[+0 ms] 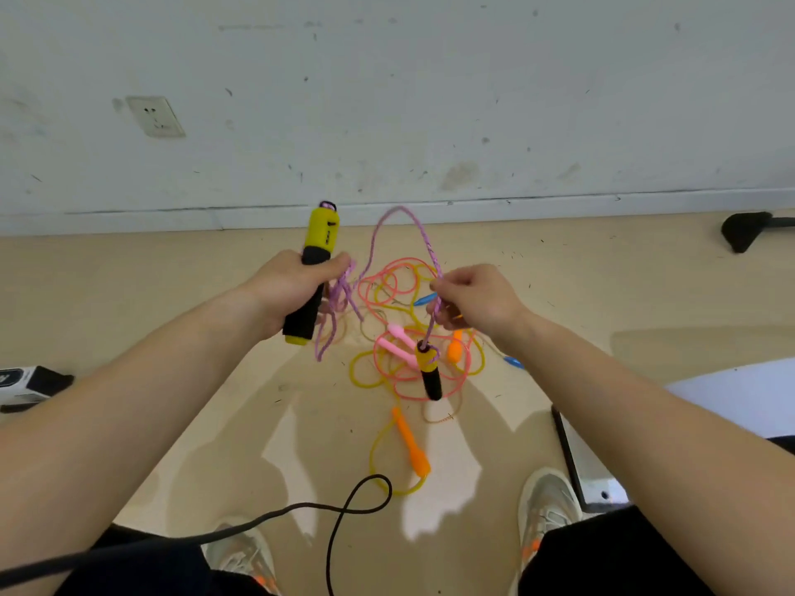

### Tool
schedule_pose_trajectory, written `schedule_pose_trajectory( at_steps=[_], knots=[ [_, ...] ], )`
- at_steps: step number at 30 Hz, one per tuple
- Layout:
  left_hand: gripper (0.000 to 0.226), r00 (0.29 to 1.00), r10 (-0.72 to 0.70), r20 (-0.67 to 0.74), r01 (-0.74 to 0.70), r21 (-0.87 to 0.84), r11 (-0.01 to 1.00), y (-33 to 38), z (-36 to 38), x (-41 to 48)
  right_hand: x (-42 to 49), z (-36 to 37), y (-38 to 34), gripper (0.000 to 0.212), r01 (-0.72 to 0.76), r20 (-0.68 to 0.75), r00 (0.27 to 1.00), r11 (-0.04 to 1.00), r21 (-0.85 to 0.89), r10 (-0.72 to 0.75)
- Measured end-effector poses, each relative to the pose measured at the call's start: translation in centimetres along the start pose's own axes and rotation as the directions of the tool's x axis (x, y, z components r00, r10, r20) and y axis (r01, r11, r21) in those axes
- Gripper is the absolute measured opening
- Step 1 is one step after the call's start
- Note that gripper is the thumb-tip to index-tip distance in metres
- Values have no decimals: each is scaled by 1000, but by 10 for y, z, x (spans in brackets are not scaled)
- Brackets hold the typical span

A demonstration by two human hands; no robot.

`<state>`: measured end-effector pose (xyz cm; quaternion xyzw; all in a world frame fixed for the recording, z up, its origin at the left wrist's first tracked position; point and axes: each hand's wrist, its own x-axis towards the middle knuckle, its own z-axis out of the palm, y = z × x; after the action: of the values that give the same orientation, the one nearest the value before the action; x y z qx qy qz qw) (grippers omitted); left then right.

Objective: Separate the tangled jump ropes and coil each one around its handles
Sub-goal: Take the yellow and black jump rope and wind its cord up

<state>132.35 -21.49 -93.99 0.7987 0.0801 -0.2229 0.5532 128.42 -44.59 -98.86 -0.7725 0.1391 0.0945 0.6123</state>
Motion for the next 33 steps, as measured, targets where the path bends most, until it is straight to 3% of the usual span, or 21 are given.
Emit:
schedule_pose_trajectory(
  at_steps=[2,5,10,15,18,21,24,28,31,33],
  knots=[
    [45,999,-36,2,36,145,989,-4,-3,3,-2,-5,-19,24,30,-19,999,995,94,-29],
    [40,998,-44,39,36,177,984,-4,-5,3,-11,-9,-38,23,24,6,1000,975,221,-26],
    [34,970,38,241,-39,0,999,-1,5,-10,-30,-2,-54,15,-95,118,992,880,465,45],
    [40,858,188,478,-180,-63,982,-3,39,-34,-47,0,-78,18,-139,182,983,750,647,25],
    [48,835,277,476,-260,-102,960,-3,53,-42,-51,-6,-91,17,-136,174,984,712,689,19],
    [31,832,329,447,-327,-84,941,-3,55,-42,-51,-14,-97,17,-133,156,987,670,730,25],
    [17,849,326,415,-315,-96,944,-5,55,-43,-46,-23,-100,18,-78,87,996,692,718,22],
    [11,907,279,314,-184,-300,936,-1,54,-44,-36,-29,-92,27,-66,10,997,759,648,78],
    [13,949,231,213,-108,-469,876,7,49,-43,-41,-20,-74,25,-172,45,985,921,350,167],
    [14,968,191,163,-77,-532,843,9,44,-40,-48,-5,-66,24,-196,172,971,963,188,164]
  ],
)
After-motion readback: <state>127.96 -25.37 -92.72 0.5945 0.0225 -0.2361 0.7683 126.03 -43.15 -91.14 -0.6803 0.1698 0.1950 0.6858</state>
